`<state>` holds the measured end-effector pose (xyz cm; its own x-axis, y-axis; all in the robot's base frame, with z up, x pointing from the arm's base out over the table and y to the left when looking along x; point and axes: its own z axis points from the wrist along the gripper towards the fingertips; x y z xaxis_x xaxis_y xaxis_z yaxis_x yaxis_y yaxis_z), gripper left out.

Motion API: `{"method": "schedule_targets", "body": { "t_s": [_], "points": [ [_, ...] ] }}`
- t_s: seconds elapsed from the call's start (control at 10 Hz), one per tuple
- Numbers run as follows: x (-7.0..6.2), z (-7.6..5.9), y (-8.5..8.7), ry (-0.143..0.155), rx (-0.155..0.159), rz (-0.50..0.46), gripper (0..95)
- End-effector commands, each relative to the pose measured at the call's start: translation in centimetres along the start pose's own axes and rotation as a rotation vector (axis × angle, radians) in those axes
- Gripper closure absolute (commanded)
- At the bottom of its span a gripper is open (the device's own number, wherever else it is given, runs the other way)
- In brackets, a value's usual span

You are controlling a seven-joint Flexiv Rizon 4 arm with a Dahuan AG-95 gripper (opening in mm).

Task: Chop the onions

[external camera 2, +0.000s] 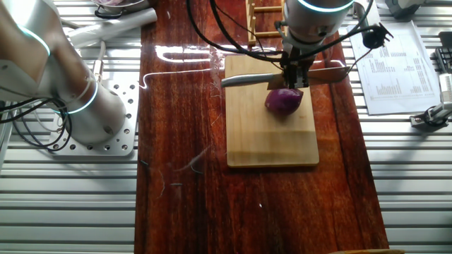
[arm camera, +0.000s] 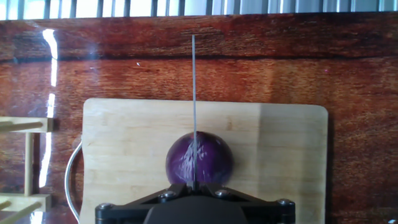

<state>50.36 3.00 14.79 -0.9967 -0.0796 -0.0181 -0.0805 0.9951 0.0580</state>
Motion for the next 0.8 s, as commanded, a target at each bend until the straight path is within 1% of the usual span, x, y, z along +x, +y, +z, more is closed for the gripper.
{"method": "schedule_targets", "body": {
  "t_s": [0.1, 0.2, 0.4, 0.5, 0.6, 0.8],
  "points": [
    [-0.1, 0.5, -0.1, 0.003, 0.010, -0.001, 95.0],
    [-0.1, 0.9, -0.3, 0.002, 0.011, 0.001, 95.0],
    [-0.4, 2.1, -0.6, 0.003, 0.031, -0.001, 95.0],
    [-0.8, 4.4, -0.8, -0.013, 0.029, 0.001, 95.0],
    [-0.8, 4.8, -0.8, -0.012, 0.031, -0.005, 95.0],
    [-0.6, 4.3, -0.9, -0.010, 0.029, -0.017, 95.0]
  ]
}}
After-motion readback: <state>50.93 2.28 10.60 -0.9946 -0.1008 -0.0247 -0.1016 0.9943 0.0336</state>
